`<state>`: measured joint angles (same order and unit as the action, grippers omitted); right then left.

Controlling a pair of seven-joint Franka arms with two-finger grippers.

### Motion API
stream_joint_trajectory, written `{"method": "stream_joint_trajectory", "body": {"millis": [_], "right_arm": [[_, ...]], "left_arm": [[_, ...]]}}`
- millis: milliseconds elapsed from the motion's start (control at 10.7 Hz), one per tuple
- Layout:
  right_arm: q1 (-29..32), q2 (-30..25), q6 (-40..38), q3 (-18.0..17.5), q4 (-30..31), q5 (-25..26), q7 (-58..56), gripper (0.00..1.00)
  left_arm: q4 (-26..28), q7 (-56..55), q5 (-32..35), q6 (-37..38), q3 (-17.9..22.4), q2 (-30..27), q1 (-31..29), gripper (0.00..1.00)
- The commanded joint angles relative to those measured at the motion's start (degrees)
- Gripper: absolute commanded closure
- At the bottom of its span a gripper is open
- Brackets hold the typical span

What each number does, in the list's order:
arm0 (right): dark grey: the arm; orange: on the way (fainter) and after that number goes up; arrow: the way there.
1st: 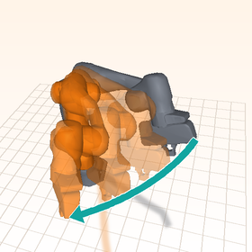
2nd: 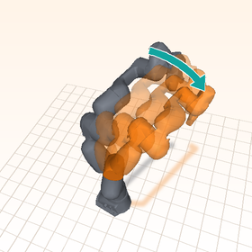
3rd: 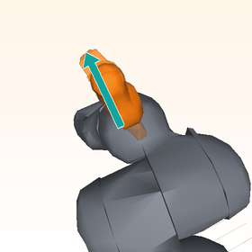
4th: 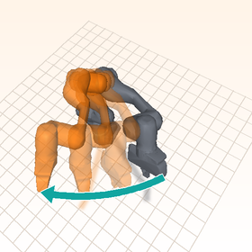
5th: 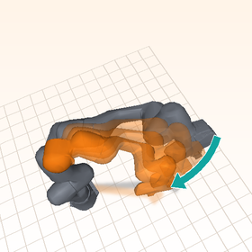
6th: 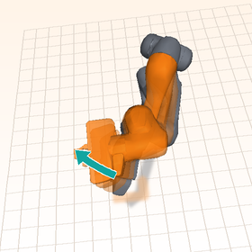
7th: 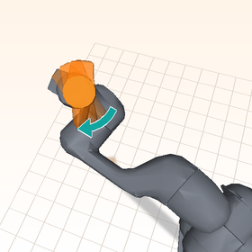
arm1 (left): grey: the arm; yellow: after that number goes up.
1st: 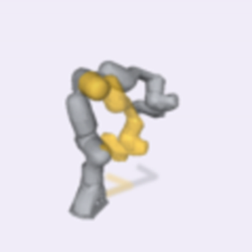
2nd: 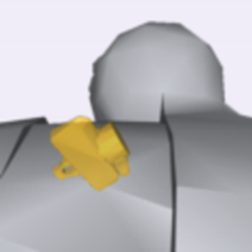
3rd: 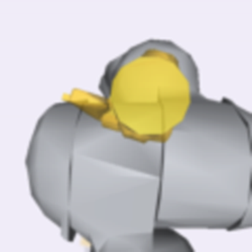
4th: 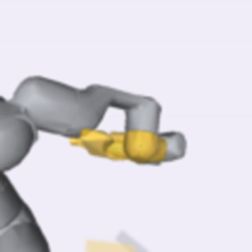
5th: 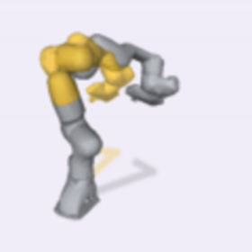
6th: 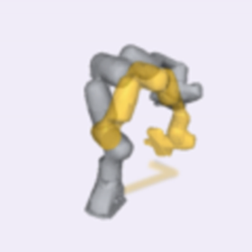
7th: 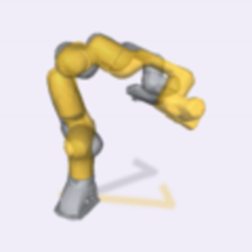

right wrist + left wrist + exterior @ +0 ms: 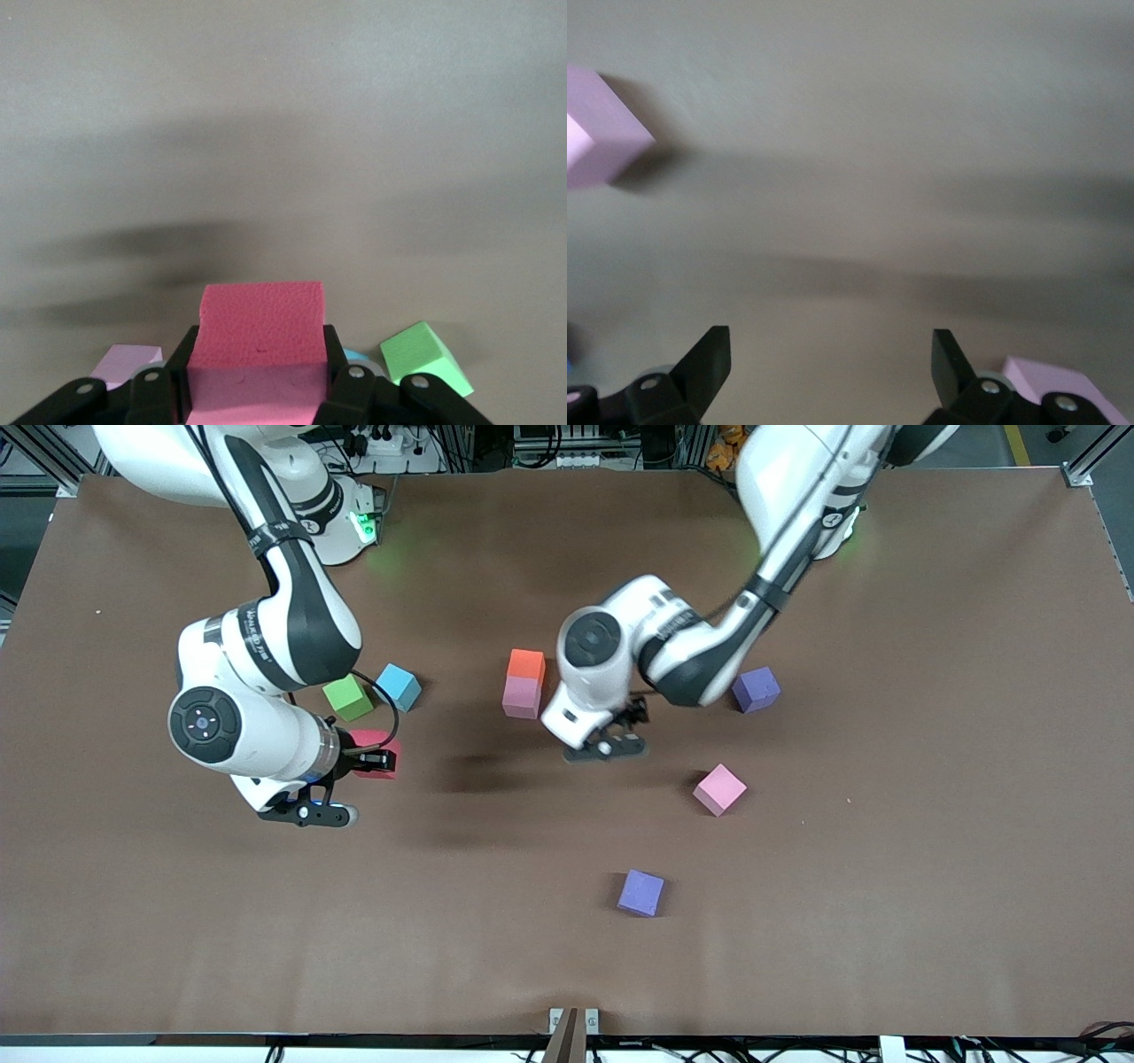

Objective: Arrange blocks into number 1
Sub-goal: 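Grasp the light pink cube with the left gripper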

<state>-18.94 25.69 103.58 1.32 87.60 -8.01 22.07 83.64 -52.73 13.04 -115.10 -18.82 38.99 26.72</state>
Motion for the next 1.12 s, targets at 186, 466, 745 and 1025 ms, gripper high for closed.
{"method": "stream_joint_trajectory", "body": {"millis": [186,466,745,1025], "right_arm": [[-5.13,1.02,1.70,-0.09,0.03,-0.60,4.54,1.00],[-10.74,4.44,6.35,-0.17,0.03,-0.96,8.76,1.00],[-14.80,9.10,12.68,-0.17,0.38,-0.87,12.55,1.00],[-15.51,11.22,14.36,-0.17,0.47,-0.87,12.12,1.00]], "left_arm": [[0.99,-0.17,3.58,0.40,-0.17,-0.40,-8.34,0.00],[1.52,-6.13,3.66,0.40,-0.17,-1.19,-13.00,0.00],[3.27,-17.19,3.66,-0.29,-0.25,-3.03,-16.25,0.00],[10.63,-25.72,3.66,-8.43,-0.17,-4.96,-18.10,0.00]]}}
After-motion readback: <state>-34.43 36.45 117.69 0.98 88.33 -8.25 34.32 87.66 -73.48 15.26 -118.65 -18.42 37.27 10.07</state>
